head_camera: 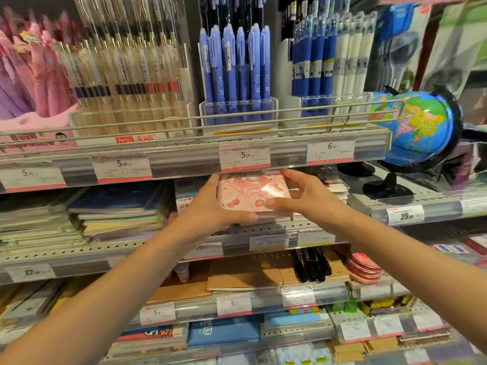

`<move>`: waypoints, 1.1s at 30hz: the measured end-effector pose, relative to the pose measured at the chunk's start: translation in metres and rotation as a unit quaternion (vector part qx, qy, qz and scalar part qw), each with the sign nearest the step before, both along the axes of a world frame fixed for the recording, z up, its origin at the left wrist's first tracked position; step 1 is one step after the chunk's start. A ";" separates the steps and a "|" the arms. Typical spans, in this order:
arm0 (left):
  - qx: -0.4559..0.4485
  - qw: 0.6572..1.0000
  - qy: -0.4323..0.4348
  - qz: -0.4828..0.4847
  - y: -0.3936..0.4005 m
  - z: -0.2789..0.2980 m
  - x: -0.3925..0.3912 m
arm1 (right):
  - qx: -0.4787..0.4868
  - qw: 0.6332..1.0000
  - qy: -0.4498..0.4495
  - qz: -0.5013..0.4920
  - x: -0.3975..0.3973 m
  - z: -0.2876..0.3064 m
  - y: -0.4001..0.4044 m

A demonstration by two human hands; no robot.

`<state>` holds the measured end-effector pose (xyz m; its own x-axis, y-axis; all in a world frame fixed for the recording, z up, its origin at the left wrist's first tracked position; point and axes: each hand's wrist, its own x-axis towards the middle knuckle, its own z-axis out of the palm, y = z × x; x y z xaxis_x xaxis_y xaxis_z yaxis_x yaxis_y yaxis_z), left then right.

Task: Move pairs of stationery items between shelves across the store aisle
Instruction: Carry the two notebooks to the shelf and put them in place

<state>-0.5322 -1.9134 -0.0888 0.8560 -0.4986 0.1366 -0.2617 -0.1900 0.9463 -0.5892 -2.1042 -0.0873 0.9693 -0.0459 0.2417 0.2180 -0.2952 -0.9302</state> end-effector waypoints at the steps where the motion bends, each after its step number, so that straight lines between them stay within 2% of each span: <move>1: -0.021 1.000 0.016 -0.010 -0.004 0.000 0.002 | -0.003 1.000 -0.001 0.002 0.002 0.000 -0.003; 6: -0.093 0.989 0.109 -0.025 -0.022 -0.004 0.013 | -0.021 1.000 0.007 0.007 0.009 -0.001 -0.020; 12: -0.147 0.977 0.151 -0.047 -0.033 0.002 0.019 | -0.230 0.972 -0.033 -0.038 0.005 0.003 -0.044; 14: -0.162 0.972 0.163 -0.057 -0.032 0.002 0.021 | -0.352 0.935 0.000 -0.047 0.005 0.006 -0.061; 16: -0.190 0.964 0.179 -0.058 -0.029 0.002 0.023 | -0.515 0.852 0.047 -0.081 0.009 0.001 -0.074; 17: -0.200 0.961 0.183 -0.056 -0.028 0.002 0.025 | -0.569 0.814 0.059 -0.100 0.012 -0.002 -0.077; 18: -0.208 0.959 0.187 -0.053 -0.027 0.003 0.026 | -0.597 0.792 0.056 -0.119 0.015 -0.006 -0.077; 22: -0.227 0.955 0.183 -0.059 -0.023 0.006 0.031 | -0.621 0.766 -0.049 -0.162 0.023 -0.022 -0.069; 27: -0.231 0.957 0.166 -0.060 -0.026 0.003 0.032 | -0.659 0.705 -0.217 -0.149 0.033 -0.039 -0.046; 31: -0.231 0.960 0.145 -0.059 -0.025 0.001 0.035 | -0.704 0.670 -0.206 -0.114 0.047 -0.048 -0.017; 33: -0.234 0.959 0.148 -0.058 -0.024 -0.001 0.037 | -0.696 0.685 -0.187 -0.108 0.053 -0.052 -0.008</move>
